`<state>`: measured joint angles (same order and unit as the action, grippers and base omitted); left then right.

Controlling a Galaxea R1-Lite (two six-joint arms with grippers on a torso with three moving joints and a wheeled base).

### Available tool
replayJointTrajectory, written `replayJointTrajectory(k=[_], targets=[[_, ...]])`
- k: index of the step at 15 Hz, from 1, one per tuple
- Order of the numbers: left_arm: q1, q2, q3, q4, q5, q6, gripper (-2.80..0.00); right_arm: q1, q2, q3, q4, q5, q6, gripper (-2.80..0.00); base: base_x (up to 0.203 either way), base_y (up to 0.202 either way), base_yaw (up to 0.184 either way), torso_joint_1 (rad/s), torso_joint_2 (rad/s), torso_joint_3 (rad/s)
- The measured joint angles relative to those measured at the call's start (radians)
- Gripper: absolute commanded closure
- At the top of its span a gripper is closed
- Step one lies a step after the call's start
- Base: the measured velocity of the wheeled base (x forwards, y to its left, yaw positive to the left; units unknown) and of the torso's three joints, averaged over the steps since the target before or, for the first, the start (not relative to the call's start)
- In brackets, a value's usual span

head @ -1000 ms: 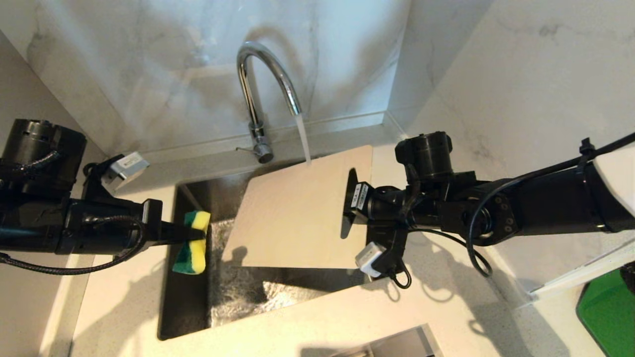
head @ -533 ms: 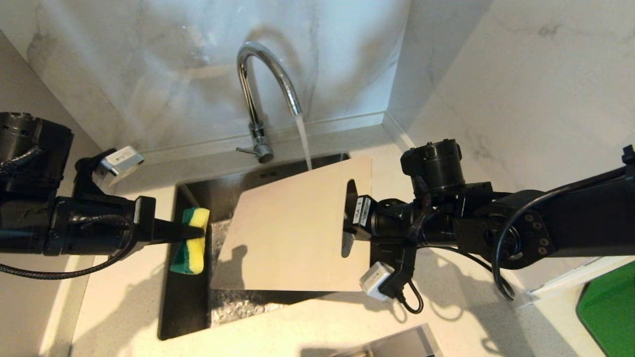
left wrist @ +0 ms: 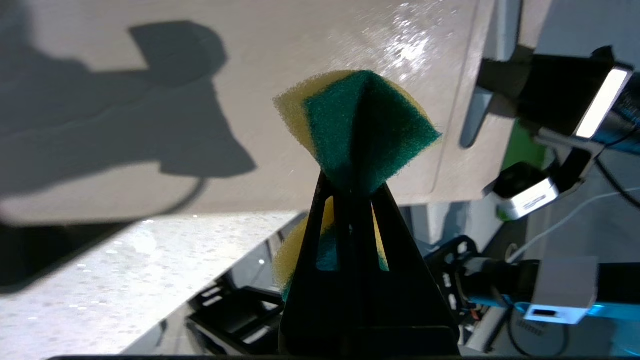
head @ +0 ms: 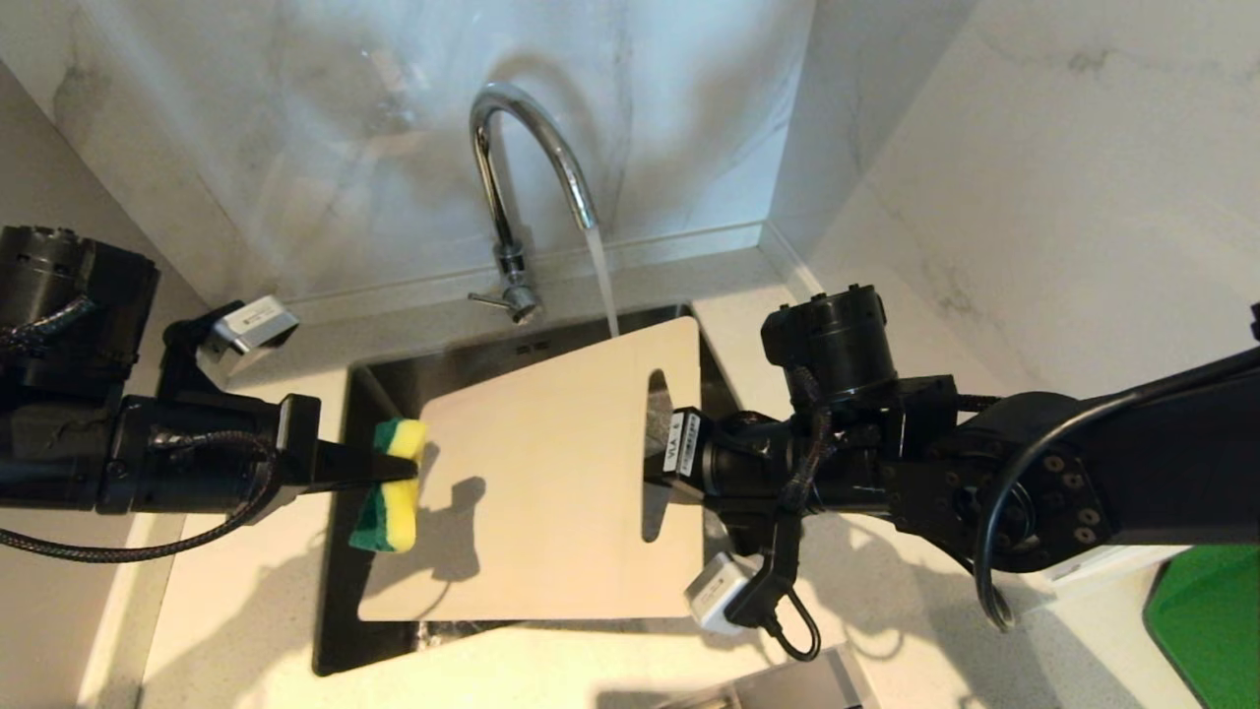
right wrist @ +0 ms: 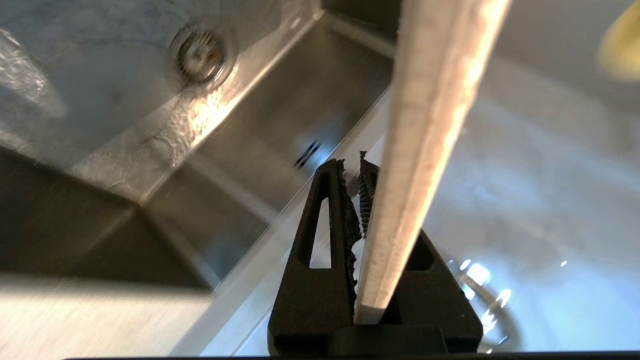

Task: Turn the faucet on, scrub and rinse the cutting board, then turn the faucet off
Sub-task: Scrub the cutting board underwater

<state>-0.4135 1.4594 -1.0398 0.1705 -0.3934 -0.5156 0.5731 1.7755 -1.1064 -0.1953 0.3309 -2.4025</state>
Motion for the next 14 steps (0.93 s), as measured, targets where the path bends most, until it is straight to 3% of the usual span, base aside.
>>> replayJointTrajectory(k=[3, 5, 14], targets=[[-0.084, 0.035, -0.026, -0.092, 0.024, -0.072, 0.00, 0.021, -0.001, 0.002, -0.003, -0.012, 0.013, 0.00, 0.000, 0.000, 0.000, 0.000, 0.00, 0.000], [-0.106, 0.072, -0.038, -0.109, 0.045, -0.077, 0.00, 0.024, 0.000, 0.007, -0.004, -0.012, 0.013, 0.00, 0.000, 0.000, 0.000, 0.000, 0.00, 0.000], [-0.100, 0.277, -0.175, -0.112, 0.100, -0.078, 0.00, 0.048, -0.028, 0.037, -0.042, -0.014, 0.055, 0.00, 0.000, 0.000, 0.000, 0.000, 0.00, 0.000]])
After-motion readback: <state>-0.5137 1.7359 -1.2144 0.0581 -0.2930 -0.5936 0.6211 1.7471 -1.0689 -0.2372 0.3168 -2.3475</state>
